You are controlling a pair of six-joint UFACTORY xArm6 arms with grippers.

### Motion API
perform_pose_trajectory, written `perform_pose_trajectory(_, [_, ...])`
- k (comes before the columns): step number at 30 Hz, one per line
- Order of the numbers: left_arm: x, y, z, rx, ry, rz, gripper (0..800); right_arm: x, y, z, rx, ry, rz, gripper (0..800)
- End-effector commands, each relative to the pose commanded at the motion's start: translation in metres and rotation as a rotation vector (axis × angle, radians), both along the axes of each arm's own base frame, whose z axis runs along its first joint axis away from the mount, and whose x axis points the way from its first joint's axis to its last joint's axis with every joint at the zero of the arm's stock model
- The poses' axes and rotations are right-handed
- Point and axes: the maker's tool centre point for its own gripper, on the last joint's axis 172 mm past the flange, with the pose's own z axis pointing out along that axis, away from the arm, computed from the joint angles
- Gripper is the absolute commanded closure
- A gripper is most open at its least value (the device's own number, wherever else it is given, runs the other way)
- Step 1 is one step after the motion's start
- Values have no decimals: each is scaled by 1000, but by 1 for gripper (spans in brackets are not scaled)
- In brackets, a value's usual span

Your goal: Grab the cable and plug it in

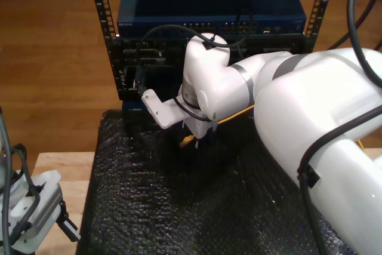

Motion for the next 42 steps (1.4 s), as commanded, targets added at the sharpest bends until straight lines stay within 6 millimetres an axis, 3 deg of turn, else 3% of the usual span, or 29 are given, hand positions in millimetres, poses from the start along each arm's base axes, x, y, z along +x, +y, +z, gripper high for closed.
perform_pose_trajectory(18, [0, 0, 0, -1, 1, 0, 0, 5, 0, 0, 8, -12, -14, 425])
perform_pose_trajectory(42, [-1, 0, 0, -2, 2, -2, 0, 5, 0, -5, 9, -13, -14, 457])
